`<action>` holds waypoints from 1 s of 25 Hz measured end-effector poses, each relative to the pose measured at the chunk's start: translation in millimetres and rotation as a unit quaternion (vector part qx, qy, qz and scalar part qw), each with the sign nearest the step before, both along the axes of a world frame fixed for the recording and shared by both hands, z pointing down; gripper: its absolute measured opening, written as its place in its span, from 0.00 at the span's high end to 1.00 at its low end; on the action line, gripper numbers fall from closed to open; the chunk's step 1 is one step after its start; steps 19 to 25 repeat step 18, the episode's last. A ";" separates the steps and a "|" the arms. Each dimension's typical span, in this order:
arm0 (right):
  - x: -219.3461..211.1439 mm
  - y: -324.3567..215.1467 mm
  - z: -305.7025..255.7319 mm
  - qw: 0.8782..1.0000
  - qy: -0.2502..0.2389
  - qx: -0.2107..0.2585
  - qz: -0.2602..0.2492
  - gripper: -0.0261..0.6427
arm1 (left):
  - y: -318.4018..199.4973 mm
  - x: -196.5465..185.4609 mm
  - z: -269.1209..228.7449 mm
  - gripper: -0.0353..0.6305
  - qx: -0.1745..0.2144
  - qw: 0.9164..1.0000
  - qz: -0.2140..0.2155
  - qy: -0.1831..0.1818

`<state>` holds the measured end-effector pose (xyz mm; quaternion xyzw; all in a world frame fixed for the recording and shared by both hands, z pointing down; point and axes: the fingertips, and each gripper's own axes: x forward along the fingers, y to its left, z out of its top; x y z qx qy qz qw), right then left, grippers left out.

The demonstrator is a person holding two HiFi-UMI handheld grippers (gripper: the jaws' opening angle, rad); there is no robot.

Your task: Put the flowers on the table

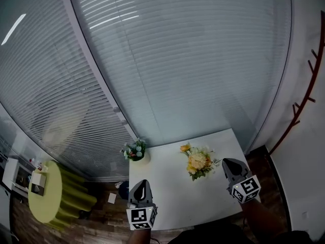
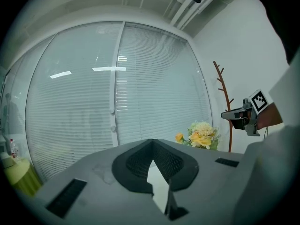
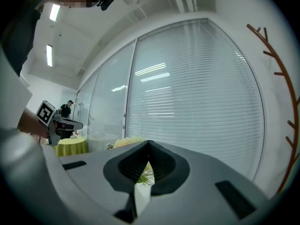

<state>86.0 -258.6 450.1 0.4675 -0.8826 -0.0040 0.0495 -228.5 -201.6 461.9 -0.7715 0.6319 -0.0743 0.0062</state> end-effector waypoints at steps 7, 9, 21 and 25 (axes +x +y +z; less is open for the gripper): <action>-2.0 11.6 4.5 1.000 0.000 -0.006 -0.001 0.93 | 9.9 3.9 4.2 0.95 -0.007 1.000 0.008 -0.003; -0.7 10.9 5.7 1.000 0.000 -0.008 0.003 0.93 | 8.2 4.3 5.5 0.95 -0.008 1.000 0.011 -0.006; 14.8 4.7 -8.7 1.000 -0.003 -0.014 0.012 0.93 | -2.3 13.3 -4.8 0.95 -0.014 1.000 0.010 0.005; 14.8 4.7 -8.7 1.000 -0.003 -0.014 0.012 0.93 | -2.3 13.3 -4.8 0.95 -0.014 1.000 0.010 0.005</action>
